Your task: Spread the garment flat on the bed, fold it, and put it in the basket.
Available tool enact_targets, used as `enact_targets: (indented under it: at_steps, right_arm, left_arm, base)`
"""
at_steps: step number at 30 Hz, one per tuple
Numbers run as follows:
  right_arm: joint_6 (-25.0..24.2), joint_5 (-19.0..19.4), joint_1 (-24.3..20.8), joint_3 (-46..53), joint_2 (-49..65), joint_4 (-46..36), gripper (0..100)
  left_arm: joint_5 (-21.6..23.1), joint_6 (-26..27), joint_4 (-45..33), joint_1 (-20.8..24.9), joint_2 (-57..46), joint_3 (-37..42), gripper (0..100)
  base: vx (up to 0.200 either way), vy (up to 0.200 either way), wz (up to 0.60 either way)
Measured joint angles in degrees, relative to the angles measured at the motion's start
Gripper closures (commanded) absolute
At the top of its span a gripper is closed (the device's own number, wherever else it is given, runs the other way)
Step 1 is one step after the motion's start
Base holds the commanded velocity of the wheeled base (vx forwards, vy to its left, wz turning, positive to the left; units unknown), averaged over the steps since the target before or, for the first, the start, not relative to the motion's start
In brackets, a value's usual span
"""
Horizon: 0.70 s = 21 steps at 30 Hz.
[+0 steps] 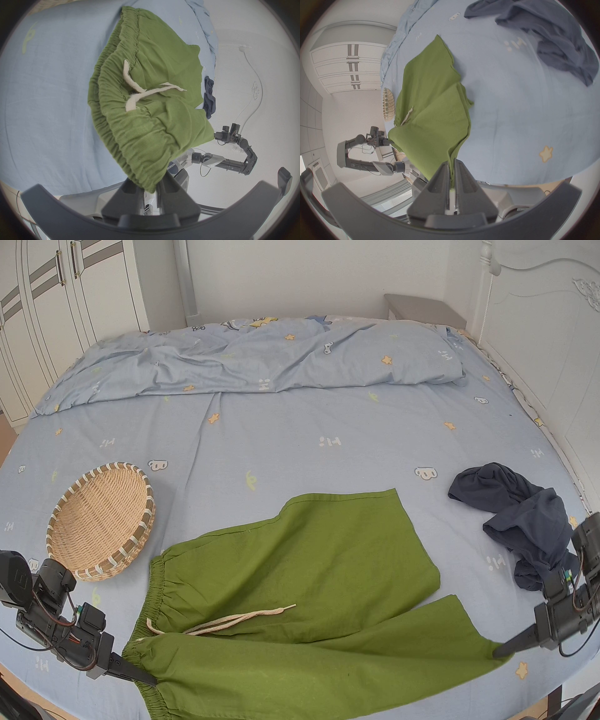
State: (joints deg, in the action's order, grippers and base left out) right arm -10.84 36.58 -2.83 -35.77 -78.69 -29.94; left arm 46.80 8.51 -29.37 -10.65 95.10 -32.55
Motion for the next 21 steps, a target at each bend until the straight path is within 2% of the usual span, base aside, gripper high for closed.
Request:
enact_targets:
  at_steps: [11, 17, 21]
  right_arm:
    - [3.3, -2.0, 0.1, 14.4, 5.3, 8.9, 100]
    - [3.6, -2.0, -0.3, 18.5, 4.8, 12.3, 100]
    - [3.6, -2.0, -0.3, 20.4, 3.5, 15.8, 100]
  left_arm:
    - [-1.7, 0.5, -6.5, 1.8, 1.8, -1.9, 100]
    - [-4.1, 2.1, -12.3, 2.0, 2.0, -3.4, 100]
    - [-5.9, 2.7, -13.1, 2.0, 2.1, -3.9, 100]
  base:
    - [0.0, 0.0, 0.0]
    - [0.0, 0.0, 0.0]
    - [0.0, 0.0, 0.0]
